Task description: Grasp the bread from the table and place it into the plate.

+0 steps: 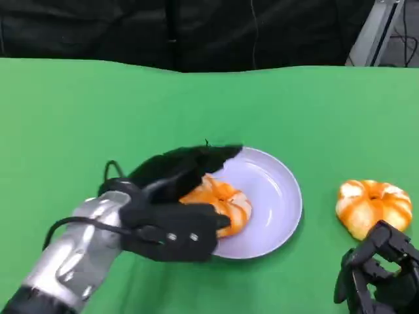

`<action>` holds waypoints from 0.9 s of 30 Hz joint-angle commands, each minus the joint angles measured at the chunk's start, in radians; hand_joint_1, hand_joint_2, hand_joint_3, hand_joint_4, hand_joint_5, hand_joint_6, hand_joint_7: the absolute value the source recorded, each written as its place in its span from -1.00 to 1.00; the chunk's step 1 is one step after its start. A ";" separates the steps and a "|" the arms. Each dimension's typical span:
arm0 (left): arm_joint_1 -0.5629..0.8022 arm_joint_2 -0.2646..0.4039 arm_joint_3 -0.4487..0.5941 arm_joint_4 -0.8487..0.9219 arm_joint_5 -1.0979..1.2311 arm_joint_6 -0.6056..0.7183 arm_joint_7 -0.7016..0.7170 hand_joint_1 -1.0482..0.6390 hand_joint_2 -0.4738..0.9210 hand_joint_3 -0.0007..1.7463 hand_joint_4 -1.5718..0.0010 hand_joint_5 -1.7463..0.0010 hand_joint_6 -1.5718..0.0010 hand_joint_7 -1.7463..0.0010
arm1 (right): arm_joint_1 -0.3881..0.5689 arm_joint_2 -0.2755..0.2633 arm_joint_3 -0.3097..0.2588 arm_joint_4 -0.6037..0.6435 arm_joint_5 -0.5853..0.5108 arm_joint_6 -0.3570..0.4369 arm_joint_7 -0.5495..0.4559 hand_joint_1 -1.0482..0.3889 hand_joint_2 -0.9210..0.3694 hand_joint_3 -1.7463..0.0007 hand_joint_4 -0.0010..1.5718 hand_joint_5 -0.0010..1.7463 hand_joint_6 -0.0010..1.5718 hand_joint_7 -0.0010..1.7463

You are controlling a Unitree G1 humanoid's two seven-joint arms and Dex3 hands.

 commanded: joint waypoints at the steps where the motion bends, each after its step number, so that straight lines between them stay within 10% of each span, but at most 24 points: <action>1: 0.088 -0.047 0.110 -0.101 -0.194 0.075 -0.028 -0.13 1.00 -0.63 0.34 0.81 0.28 0.88 | 0.008 -0.008 -0.008 -0.014 0.007 0.004 -0.008 0.27 -0.32 -0.47 0.16 1.00 0.01 0.87; 4: 0.184 -0.095 0.222 -0.175 -0.455 0.120 -0.092 0.18 0.88 -0.28 -0.20 0.39 -0.31 0.75 | 0.007 -0.015 -0.012 -0.012 0.012 0.005 0.001 0.27 -0.34 -0.47 0.16 1.00 -0.01 0.89; 5: 0.207 -0.098 0.245 -0.193 -0.513 0.127 -0.115 0.17 0.66 0.04 -0.27 -0.06 -0.47 0.50 | 0.006 -0.016 -0.013 -0.010 0.014 0.003 0.004 0.27 -0.36 -0.45 0.15 1.00 -0.02 0.89; 10: 0.376 -0.071 0.348 -0.408 -0.820 0.340 -0.209 0.10 0.51 0.33 -0.14 -0.92 -0.16 -0.57 | -0.001 -0.012 -0.014 -0.004 0.017 0.004 0.007 0.27 -0.39 -0.39 0.15 1.00 0.00 0.87; 17: 0.559 0.012 0.477 -0.495 -1.090 0.431 -0.412 0.00 0.53 0.33 -0.16 -1.00 0.00 -0.97 | -0.013 -0.005 -0.012 0.016 0.009 -0.010 0.005 0.27 -0.36 -0.43 0.17 1.00 0.01 0.87; 27: 0.720 0.019 0.633 -0.321 -1.199 0.397 -0.547 -0.02 0.67 0.04 -0.12 -1.00 0.08 -1.00 | -0.019 -0.006 -0.014 0.025 0.008 -0.017 0.012 0.26 -0.36 -0.44 0.15 1.00 0.00 0.86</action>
